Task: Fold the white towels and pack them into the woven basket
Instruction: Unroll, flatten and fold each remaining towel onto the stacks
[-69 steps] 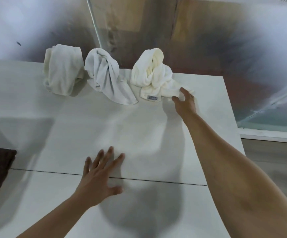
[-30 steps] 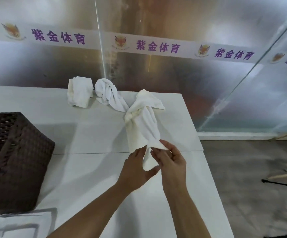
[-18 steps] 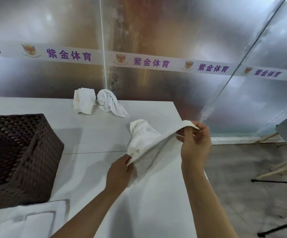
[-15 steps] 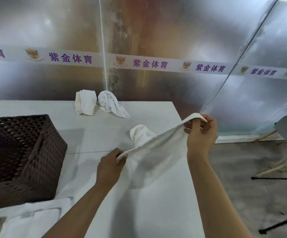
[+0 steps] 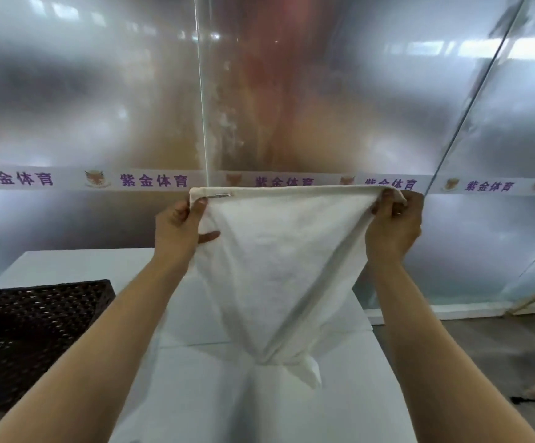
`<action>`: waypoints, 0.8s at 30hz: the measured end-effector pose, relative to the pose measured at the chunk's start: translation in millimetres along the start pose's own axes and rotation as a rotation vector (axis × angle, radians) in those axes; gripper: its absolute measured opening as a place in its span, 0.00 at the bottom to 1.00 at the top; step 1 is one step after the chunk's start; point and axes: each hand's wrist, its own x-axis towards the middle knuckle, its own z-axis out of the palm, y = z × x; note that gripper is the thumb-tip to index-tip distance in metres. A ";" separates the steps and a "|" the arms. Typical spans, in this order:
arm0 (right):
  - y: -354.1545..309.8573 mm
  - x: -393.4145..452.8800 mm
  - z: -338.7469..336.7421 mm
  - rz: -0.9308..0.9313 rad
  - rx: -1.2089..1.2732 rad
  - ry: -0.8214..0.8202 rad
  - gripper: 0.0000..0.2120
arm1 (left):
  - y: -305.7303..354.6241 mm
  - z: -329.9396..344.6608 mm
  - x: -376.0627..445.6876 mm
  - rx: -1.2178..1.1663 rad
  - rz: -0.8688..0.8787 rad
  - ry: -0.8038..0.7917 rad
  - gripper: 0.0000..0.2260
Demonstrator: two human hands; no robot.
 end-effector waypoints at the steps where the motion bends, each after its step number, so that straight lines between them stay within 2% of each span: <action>1: -0.3 14.4 12.0 0.013 -0.032 -0.027 0.10 | 6.8 11.0 14.2 -0.024 -0.013 0.012 0.06; 6: 5.1 89.0 74.4 0.096 0.034 -0.152 0.08 | 23.0 56.3 84.6 -0.024 0.001 0.048 0.04; 8: -6.7 116.3 94.0 0.068 0.111 -0.157 0.06 | 38.5 73.8 104.7 -0.064 0.046 0.073 0.08; 12: -46.8 164.6 116.6 -0.038 0.275 -0.102 0.03 | 75.3 104.1 134.8 -0.138 0.157 0.075 0.06; 17: -74.4 197.1 109.5 -0.164 0.425 -0.037 0.06 | 108.4 126.4 154.3 -0.149 0.236 0.036 0.06; 20: -73.8 200.9 94.9 -0.192 0.469 -0.034 0.04 | 115.5 131.9 153.9 -0.154 0.248 0.019 0.08; 24: -57.9 178.6 67.5 -0.207 0.420 -0.036 0.03 | 101.1 123.1 133.4 -0.101 0.256 0.008 0.09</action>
